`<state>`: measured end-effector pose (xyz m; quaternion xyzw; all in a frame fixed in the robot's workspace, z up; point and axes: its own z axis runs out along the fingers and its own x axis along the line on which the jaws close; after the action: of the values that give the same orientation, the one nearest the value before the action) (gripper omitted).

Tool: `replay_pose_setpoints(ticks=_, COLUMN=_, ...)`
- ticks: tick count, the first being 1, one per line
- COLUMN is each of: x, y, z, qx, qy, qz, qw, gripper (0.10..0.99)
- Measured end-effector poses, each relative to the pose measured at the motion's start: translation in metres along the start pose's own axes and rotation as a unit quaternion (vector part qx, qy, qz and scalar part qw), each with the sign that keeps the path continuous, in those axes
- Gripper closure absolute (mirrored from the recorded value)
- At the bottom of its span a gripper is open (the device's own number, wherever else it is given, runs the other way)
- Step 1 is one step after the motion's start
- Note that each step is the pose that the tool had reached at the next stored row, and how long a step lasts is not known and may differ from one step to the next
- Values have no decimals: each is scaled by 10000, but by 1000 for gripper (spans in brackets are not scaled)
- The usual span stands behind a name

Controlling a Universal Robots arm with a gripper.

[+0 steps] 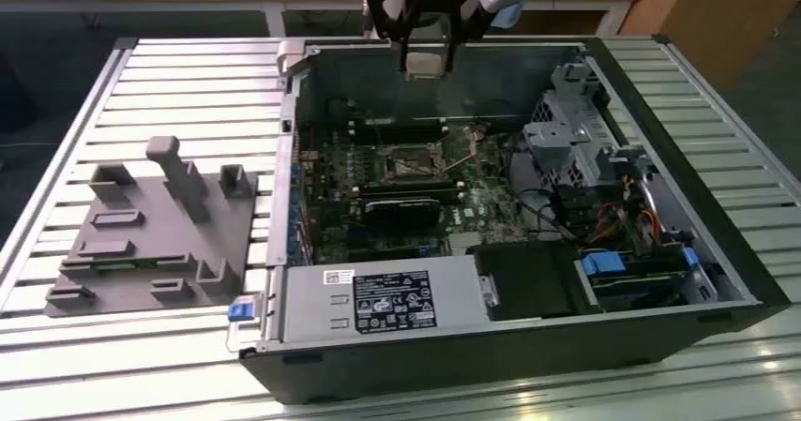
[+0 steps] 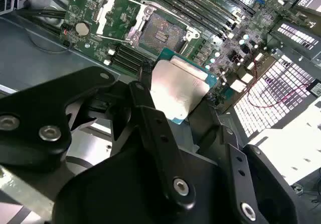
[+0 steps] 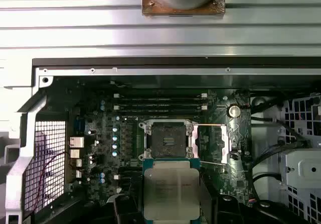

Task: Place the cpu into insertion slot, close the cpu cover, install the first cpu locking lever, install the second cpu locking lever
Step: 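Place the cpu into insertion slot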

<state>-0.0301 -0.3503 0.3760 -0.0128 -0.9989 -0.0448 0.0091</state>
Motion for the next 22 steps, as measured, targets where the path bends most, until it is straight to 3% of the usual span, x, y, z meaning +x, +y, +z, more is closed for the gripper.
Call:
replay_pose_setpoints(ticks=10, x=0, y=0, z=1, qx=2, qy=-2, qz=18, qw=10000, gripper=549)
replay_pose_setpoints(ticks=14, x=0, y=0, z=2, qx=27, qy=-21, qz=226, qw=9997, gripper=549)
replay_pose_setpoints(ticks=18, x=0, y=0, z=8, qx=25, qy=-51, qz=578, qw=9983, gripper=549)
replay_pose_setpoints(ticks=22, x=0, y=-1, z=15, qx=20, qy=-81, qz=923, qw=9957, gripper=549)
